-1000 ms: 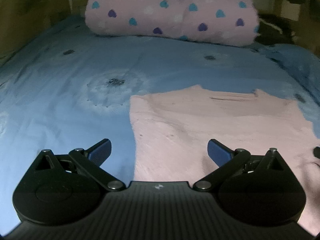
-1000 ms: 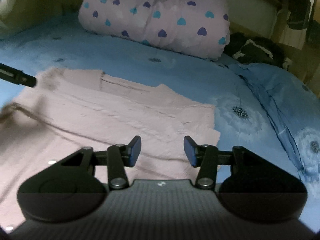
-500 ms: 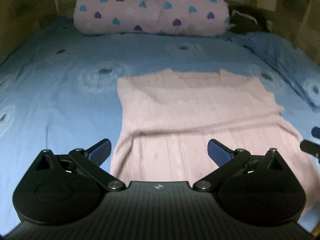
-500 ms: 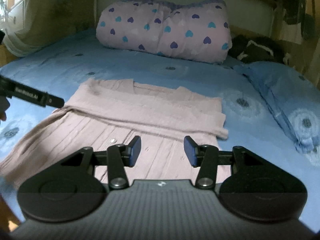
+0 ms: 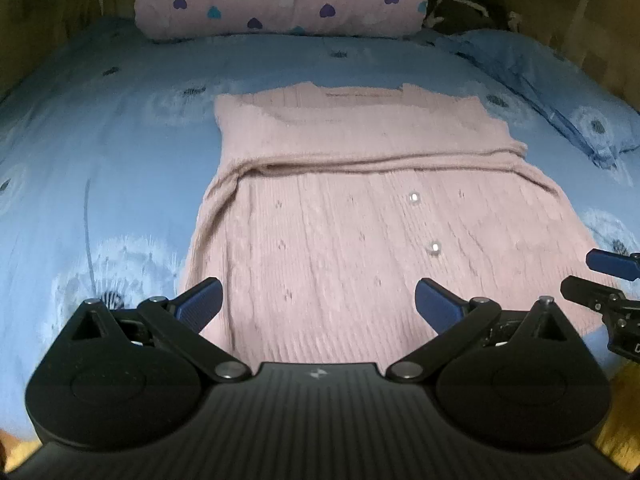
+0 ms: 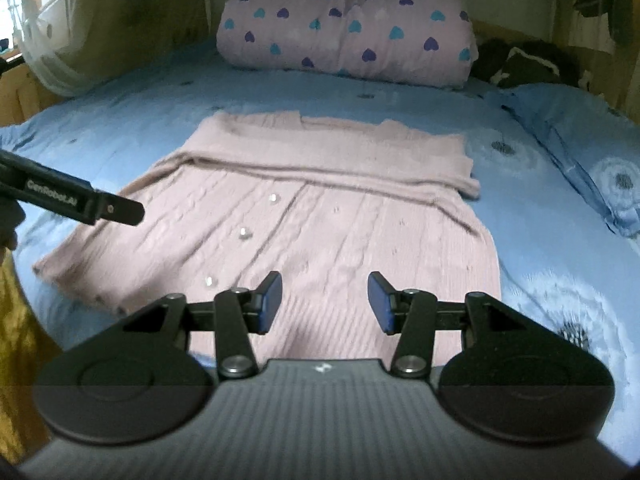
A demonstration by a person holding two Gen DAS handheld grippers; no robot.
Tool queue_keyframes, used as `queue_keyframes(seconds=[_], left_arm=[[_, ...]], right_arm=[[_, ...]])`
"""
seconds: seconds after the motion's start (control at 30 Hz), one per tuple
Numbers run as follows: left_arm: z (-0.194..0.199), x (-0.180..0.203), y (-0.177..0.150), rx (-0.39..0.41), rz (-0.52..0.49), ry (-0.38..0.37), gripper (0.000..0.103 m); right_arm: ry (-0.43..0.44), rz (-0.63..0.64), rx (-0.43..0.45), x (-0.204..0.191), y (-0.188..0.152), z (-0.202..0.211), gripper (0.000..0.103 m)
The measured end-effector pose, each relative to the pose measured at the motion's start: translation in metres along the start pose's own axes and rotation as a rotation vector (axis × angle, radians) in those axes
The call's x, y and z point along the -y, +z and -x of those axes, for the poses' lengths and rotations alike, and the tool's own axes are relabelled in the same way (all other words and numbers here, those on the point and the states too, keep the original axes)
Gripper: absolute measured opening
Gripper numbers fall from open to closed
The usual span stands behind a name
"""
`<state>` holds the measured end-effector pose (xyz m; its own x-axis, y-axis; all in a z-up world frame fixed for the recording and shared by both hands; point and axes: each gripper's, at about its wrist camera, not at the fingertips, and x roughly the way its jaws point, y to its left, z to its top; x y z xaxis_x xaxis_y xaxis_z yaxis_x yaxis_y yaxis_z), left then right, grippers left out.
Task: Fold small clothes
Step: 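Move both grippers back over the ribbed hem of the cardigan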
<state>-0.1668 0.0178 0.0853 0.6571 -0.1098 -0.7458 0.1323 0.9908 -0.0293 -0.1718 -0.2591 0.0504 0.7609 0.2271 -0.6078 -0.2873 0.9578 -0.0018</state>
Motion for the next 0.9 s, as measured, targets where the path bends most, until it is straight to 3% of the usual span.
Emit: queue_keyframes(seconds=[0.3,0.57,0.77,0.9], left_arm=[[0.008,0.009,-0.036,-0.052,-0.051,0.018,0.103],[0.012,0.016,-0.053,-0.067,-0.112,0.062,0.103],[0.000,0.024,-0.061,-0.115,-0.149,0.040,0.103],[-0.003,0.030,-0.068,-0.097,-0.194,0.049,0.103]], right_arm=[[-0.025,0.012,-0.081,-0.008,-0.027,0.008,0.050],[-0.043,0.033,-0.092,-0.014,-0.039,0.012,0.050],[-0.075,0.049,-0.086,-0.018,-0.043,0.012,0.050],[-0.096,0.063,-0.097,-0.021,-0.048,0.014,0.050]])
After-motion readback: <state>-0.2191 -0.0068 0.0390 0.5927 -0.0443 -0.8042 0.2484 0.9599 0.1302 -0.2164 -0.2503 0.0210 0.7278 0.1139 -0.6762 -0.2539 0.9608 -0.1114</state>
